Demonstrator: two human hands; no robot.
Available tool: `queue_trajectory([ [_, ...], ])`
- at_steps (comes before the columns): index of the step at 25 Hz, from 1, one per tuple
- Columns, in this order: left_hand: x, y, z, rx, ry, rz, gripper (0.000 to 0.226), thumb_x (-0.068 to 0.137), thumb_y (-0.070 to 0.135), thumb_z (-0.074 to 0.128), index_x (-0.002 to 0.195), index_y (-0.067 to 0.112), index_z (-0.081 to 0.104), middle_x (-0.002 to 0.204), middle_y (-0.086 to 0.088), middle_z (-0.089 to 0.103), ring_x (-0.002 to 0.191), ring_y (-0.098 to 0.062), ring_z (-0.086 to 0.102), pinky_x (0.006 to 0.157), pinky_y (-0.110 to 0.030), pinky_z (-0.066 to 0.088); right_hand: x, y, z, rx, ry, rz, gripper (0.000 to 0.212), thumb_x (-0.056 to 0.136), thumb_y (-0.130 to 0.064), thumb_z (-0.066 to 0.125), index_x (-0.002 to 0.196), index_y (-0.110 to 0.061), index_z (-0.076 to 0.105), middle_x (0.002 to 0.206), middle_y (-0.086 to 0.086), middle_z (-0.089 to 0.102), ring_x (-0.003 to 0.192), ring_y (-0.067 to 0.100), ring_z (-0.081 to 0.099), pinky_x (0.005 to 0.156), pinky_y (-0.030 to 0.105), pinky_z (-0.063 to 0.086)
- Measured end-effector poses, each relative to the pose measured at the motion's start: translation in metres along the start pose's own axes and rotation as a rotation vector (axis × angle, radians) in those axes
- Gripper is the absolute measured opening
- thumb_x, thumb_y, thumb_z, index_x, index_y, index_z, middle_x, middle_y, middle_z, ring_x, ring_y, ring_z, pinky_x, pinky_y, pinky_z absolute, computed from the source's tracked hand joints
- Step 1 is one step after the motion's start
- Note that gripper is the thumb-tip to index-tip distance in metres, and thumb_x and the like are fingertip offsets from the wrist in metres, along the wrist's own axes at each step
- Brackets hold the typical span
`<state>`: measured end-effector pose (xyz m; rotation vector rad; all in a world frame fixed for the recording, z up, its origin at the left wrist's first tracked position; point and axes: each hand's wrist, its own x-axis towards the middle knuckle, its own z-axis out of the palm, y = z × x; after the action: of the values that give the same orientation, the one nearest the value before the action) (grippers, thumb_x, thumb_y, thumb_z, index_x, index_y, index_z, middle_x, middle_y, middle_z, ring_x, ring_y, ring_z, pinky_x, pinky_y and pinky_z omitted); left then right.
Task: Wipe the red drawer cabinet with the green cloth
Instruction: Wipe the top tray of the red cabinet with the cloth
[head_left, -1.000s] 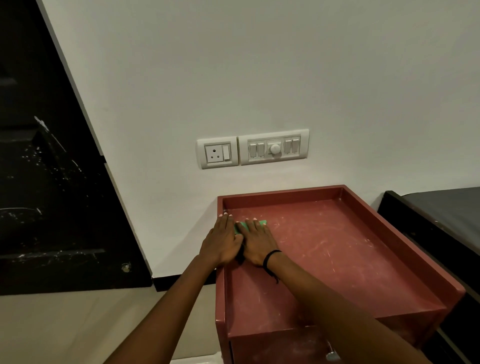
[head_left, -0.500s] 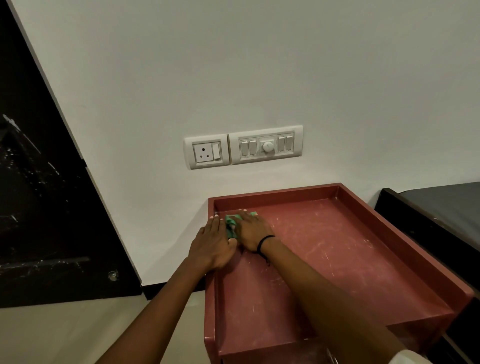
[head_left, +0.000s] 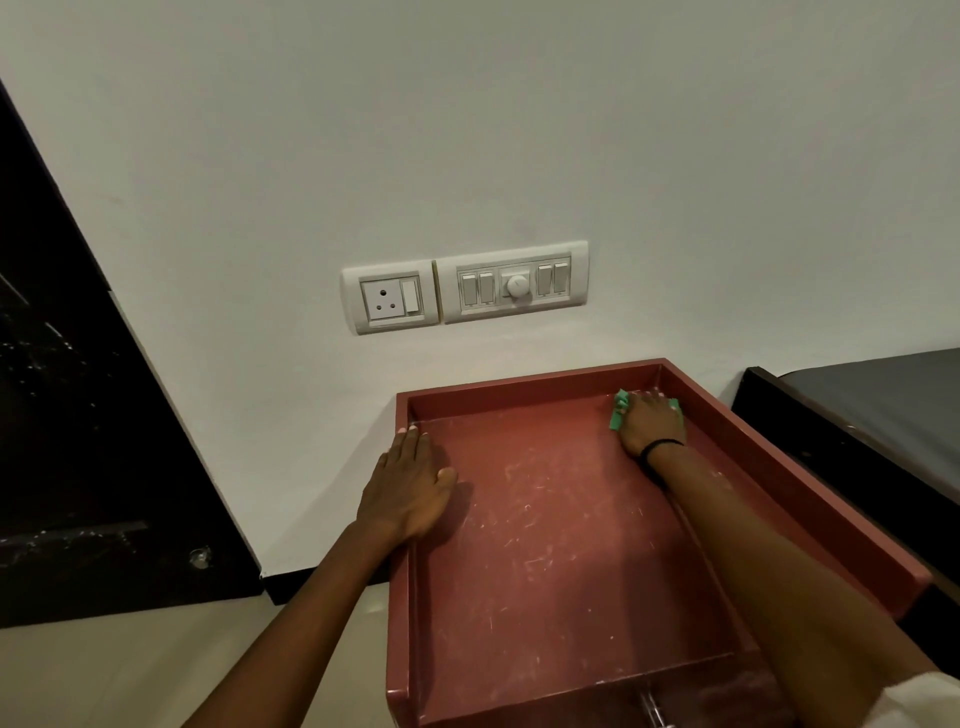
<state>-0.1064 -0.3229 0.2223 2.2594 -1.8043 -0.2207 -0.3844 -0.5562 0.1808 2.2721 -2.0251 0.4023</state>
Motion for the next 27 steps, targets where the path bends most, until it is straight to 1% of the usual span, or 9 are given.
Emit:
queue_trajectory([
  [2, 0.000, 0.000, 0.001, -0.005, 0.006, 0.002, 0.087, 0.082, 0.053, 0.009, 0.158, 0.011, 0.008, 0.168, -0.008, 0.000, 0.155, -0.022, -0.001, 0.125, -0.040, 0.007, -0.010, -0.036, -0.001, 0.016, 0.007, 0.006, 0.029, 0.091, -0.032, 0.043, 0.105, -0.027, 0.068, 0.104, 0.004, 0.071, 0.103, 0.027, 0.062, 0.094, 0.042, 0.038],
  [4, 0.001, -0.001, 0.001, 0.006, 0.002, 0.002, 0.084, 0.086, 0.053, 0.011, 0.158, 0.010, 0.008, 0.168, -0.009, 0.001, 0.155, -0.022, 0.000, 0.126, -0.040, 0.008, -0.026, -0.071, -0.001, 0.073, -0.008, -0.060, 0.030, 0.090, -0.032, 0.041, 0.105, -0.031, 0.067, 0.100, 0.000, 0.071, 0.101, 0.024, 0.063, 0.093, 0.042, 0.035],
  [8, 0.001, 0.002, 0.001, 0.063, 0.003, 0.008, 0.067, 0.102, 0.043, 0.025, 0.158, 0.009, 0.008, 0.167, -0.011, 0.001, 0.155, -0.024, 0.000, 0.126, -0.041, 0.008, -0.066, -0.131, -0.002, 0.189, -0.006, -0.218, 0.032, 0.092, -0.026, 0.039, 0.108, -0.028, 0.066, 0.107, 0.002, 0.070, 0.106, 0.025, 0.060, 0.104, 0.047, 0.033],
  [11, 0.000, 0.002, -0.001, 0.075, -0.009, 0.020, 0.067, 0.101, 0.042, 0.024, 0.157, 0.009, 0.010, 0.167, -0.013, 0.004, 0.155, -0.025, 0.002, 0.125, -0.042, 0.010, -0.101, -0.164, -0.011, 0.243, -0.037, -0.330, 0.034, 0.095, -0.025, 0.037, 0.115, -0.025, 0.064, 0.114, 0.008, 0.068, 0.110, 0.030, 0.058, 0.108, 0.050, 0.032],
  [14, -0.003, 0.007, -0.004, 0.041, -0.020, 0.012, 0.070, 0.097, 0.044, 0.020, 0.156, 0.007, 0.015, 0.166, -0.015, 0.008, 0.155, -0.026, 0.005, 0.125, -0.044, 0.012, -0.138, -0.186, -0.017, 0.279, -0.049, -0.474, 0.032, 0.093, -0.026, 0.045, 0.120, -0.024, 0.061, 0.117, 0.007, 0.065, 0.114, 0.029, 0.056, 0.113, 0.048, 0.027],
  [17, -0.004, 0.017, -0.005, 0.026, -0.009, -0.011, 0.065, 0.102, 0.040, 0.023, 0.156, 0.006, 0.014, 0.166, -0.015, 0.007, 0.155, -0.027, 0.005, 0.124, -0.044, 0.011, -0.164, -0.183, -0.021, 0.324, -0.104, -0.624, 0.048, 0.089, -0.022, 0.058, 0.135, -0.013, 0.051, 0.135, 0.013, 0.056, 0.129, 0.030, 0.047, 0.120, 0.044, 0.022],
  [21, -0.006, 0.018, -0.003, 0.067, -0.009, -0.007, 0.065, 0.103, 0.039, 0.025, 0.156, 0.005, 0.011, 0.166, -0.015, 0.006, 0.155, -0.026, 0.004, 0.124, -0.044, 0.011, -0.158, -0.159, -0.030, 0.267, -0.094, -0.679, 0.047, 0.096, -0.020, 0.049, 0.142, -0.011, 0.047, 0.146, 0.013, 0.048, 0.135, 0.029, 0.044, 0.111, 0.039, 0.033],
  [25, -0.009, 0.017, -0.002, 0.111, -0.024, 0.008, 0.065, 0.103, 0.039, 0.024, 0.157, 0.006, 0.008, 0.167, -0.014, 0.002, 0.155, -0.025, 0.002, 0.125, -0.041, 0.007, -0.132, -0.113, -0.033, 0.141, -0.037, -0.596, 0.043, 0.100, -0.010, 0.038, 0.141, -0.017, 0.048, 0.151, 0.008, 0.044, 0.138, 0.025, 0.043, 0.110, 0.038, 0.035],
  [27, -0.010, 0.018, -0.002, 0.127, -0.035, 0.007, 0.066, 0.104, 0.040, 0.023, 0.158, 0.007, 0.006, 0.167, -0.013, 0.000, 0.155, -0.024, 0.000, 0.125, -0.040, 0.005, -0.120, -0.076, -0.038, 0.108, -0.004, -0.497, 0.043, 0.100, -0.008, 0.037, 0.139, -0.020, 0.050, 0.146, 0.005, 0.049, 0.130, 0.025, 0.050, 0.105, 0.037, 0.040],
])
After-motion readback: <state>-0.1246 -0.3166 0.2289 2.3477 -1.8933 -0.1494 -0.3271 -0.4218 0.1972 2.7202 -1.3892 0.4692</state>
